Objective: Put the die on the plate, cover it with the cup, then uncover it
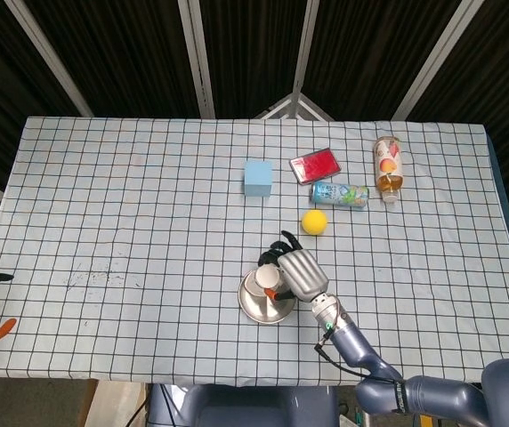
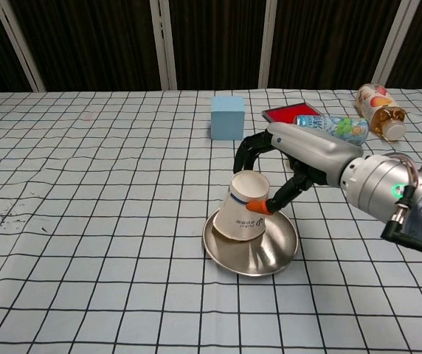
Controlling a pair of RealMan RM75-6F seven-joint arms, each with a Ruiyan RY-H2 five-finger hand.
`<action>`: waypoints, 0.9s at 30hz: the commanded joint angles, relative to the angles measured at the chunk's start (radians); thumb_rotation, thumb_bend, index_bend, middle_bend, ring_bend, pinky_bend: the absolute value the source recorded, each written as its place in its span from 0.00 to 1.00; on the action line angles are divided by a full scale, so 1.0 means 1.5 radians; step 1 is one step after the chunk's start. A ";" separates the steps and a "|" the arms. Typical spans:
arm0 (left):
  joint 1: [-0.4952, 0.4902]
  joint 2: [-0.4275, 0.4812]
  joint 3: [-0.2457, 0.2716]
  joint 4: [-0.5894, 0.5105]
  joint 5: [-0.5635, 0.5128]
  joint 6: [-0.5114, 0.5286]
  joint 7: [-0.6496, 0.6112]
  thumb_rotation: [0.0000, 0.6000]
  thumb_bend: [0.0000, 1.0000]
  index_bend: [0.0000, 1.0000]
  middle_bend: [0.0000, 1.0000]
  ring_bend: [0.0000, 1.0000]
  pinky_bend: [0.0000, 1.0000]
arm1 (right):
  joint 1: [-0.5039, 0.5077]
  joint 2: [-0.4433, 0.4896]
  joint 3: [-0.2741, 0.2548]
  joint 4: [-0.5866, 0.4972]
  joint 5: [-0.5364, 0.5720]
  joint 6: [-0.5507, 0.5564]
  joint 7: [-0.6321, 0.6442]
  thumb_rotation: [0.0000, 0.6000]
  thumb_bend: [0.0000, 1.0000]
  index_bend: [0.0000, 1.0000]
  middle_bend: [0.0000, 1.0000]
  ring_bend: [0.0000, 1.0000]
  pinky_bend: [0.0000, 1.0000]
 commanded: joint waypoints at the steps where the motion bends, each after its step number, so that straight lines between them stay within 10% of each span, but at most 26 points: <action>1: 0.000 0.000 0.000 0.000 0.000 0.000 0.001 1.00 0.30 0.27 0.00 0.00 0.02 | -0.010 0.003 0.000 0.005 -0.015 0.025 -0.002 1.00 0.51 0.79 0.49 0.23 0.00; 15: -0.001 -0.003 0.002 -0.003 0.001 -0.003 0.012 1.00 0.30 0.27 0.00 0.00 0.02 | -0.044 0.152 0.024 -0.090 0.023 0.030 -0.018 1.00 0.51 0.79 0.49 0.23 0.00; 27: -0.001 -0.005 0.001 -0.007 -0.002 -0.005 0.020 1.00 0.30 0.27 0.00 0.00 0.02 | -0.053 0.190 0.020 -0.026 0.104 -0.018 -0.053 1.00 0.51 0.79 0.49 0.23 0.00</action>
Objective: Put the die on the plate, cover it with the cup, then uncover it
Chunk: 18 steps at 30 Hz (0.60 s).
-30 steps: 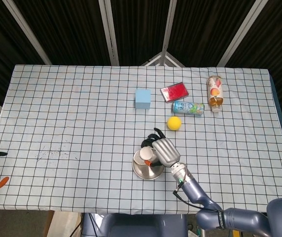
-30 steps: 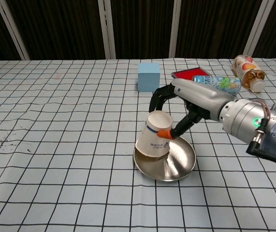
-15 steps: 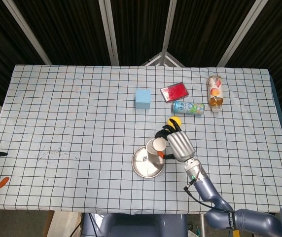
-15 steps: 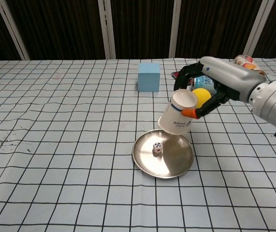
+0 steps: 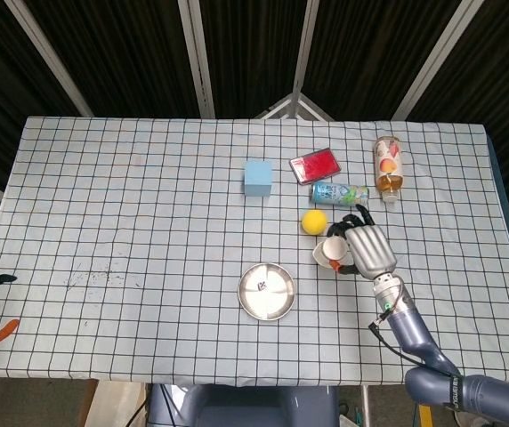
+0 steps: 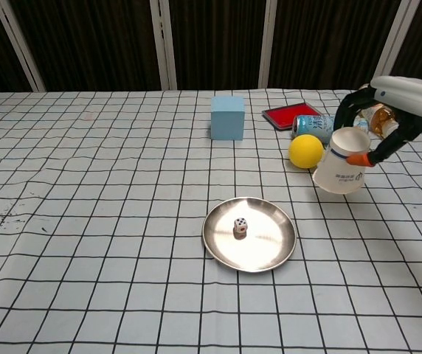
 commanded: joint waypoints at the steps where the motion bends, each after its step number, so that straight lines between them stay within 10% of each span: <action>1: 0.000 0.000 0.001 -0.001 0.001 0.000 0.000 1.00 0.30 0.27 0.00 0.00 0.02 | -0.002 0.000 -0.001 0.028 0.019 -0.019 0.007 1.00 0.51 0.79 0.49 0.23 0.00; 8: 0.000 0.001 0.000 0.000 0.000 -0.001 -0.001 1.00 0.30 0.27 0.00 0.00 0.02 | -0.006 -0.016 -0.004 0.081 0.024 -0.032 0.034 1.00 0.51 0.76 0.49 0.23 0.00; 18: 0.000 0.002 0.001 -0.001 0.001 0.000 -0.002 1.00 0.30 0.27 0.00 0.00 0.02 | -0.007 0.007 -0.012 0.068 0.055 -0.061 0.003 1.00 0.15 0.21 0.27 0.07 0.00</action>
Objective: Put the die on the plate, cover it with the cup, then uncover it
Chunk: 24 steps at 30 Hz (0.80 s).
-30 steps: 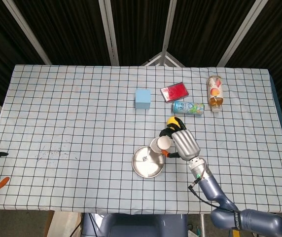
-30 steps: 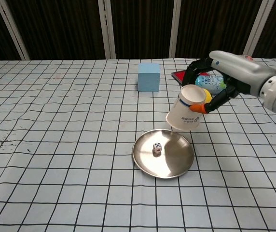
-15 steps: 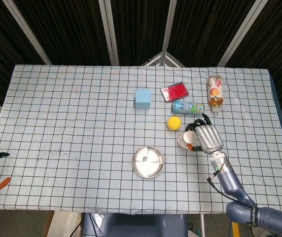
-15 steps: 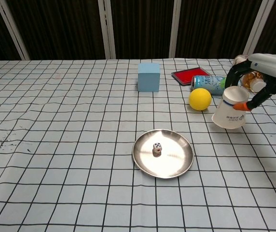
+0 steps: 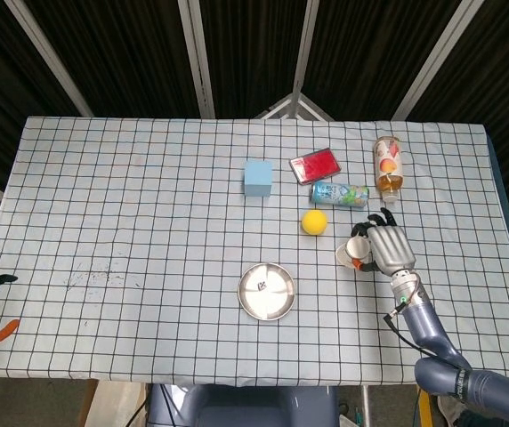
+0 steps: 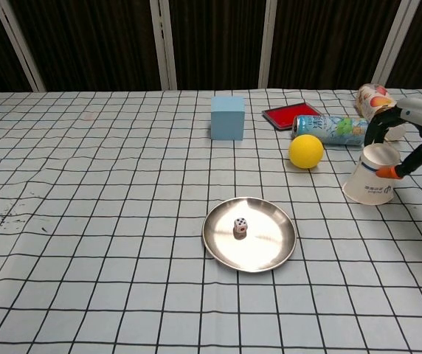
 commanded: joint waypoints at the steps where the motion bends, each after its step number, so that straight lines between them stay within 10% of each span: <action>1: 0.000 0.000 0.000 0.000 0.001 0.001 0.000 1.00 0.30 0.27 0.00 0.00 0.02 | 0.001 0.021 -0.002 -0.029 0.025 -0.017 -0.023 1.00 0.15 0.16 0.25 0.06 0.00; 11: 0.002 0.003 0.000 0.002 0.002 0.004 -0.010 1.00 0.30 0.27 0.00 0.00 0.02 | -0.027 0.121 0.003 -0.167 0.057 -0.005 -0.021 1.00 0.15 0.00 0.12 0.00 0.00; 24: 0.007 0.010 0.003 0.006 0.012 0.015 -0.037 1.00 0.30 0.27 0.00 0.00 0.02 | -0.270 0.160 -0.128 -0.246 -0.197 0.377 -0.058 1.00 0.15 0.13 0.12 0.02 0.00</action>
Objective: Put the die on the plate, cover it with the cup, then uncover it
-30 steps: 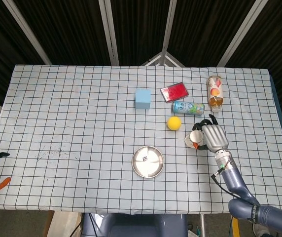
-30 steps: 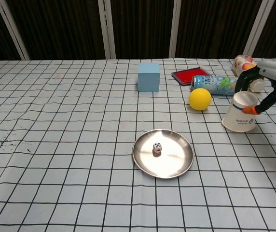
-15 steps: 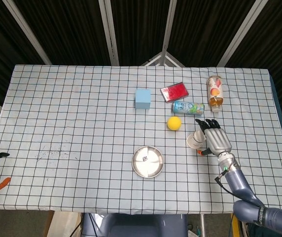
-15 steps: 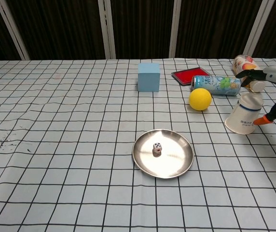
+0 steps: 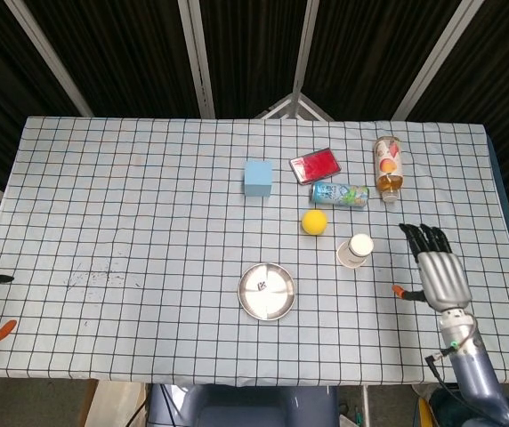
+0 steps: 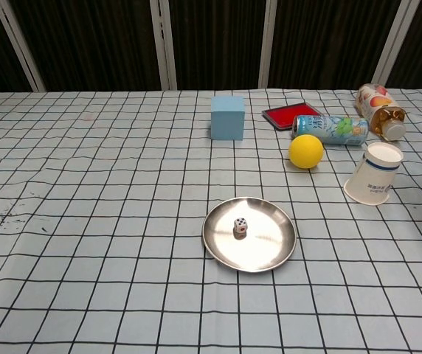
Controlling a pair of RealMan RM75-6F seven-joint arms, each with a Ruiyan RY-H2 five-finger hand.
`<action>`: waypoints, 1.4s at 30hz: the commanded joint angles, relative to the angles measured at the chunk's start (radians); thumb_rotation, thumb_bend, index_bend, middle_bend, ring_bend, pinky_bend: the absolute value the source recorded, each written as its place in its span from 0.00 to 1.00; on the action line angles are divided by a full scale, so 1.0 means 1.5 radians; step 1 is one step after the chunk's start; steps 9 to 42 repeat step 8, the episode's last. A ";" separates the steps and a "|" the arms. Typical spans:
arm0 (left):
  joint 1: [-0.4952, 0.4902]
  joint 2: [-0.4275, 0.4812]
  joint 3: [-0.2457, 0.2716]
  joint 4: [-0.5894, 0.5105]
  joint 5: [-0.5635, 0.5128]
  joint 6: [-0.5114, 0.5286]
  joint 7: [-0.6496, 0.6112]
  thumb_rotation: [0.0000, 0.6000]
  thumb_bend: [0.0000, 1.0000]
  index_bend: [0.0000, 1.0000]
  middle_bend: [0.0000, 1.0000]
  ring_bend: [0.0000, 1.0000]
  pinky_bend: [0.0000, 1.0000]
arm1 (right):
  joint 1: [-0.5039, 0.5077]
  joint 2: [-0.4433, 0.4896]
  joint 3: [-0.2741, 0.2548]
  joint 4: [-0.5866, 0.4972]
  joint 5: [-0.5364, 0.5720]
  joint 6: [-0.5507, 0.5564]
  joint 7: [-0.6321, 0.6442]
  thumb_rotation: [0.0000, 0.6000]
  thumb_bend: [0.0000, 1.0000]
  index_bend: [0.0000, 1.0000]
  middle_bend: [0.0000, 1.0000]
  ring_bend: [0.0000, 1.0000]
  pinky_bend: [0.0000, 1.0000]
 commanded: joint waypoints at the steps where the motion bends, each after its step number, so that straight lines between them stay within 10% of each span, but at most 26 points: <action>1: 0.002 0.002 0.001 0.002 0.003 0.003 -0.008 1.00 0.30 0.27 0.00 0.00 0.02 | -0.108 -0.019 -0.069 0.019 -0.114 0.152 -0.038 1.00 0.15 0.14 0.12 0.02 0.00; 42: 0.004 0.007 -0.003 0.008 -0.003 0.008 -0.035 1.00 0.30 0.27 0.00 0.00 0.02 | -0.155 -0.030 -0.077 0.071 -0.161 0.231 -0.067 1.00 0.15 0.20 0.12 0.02 0.00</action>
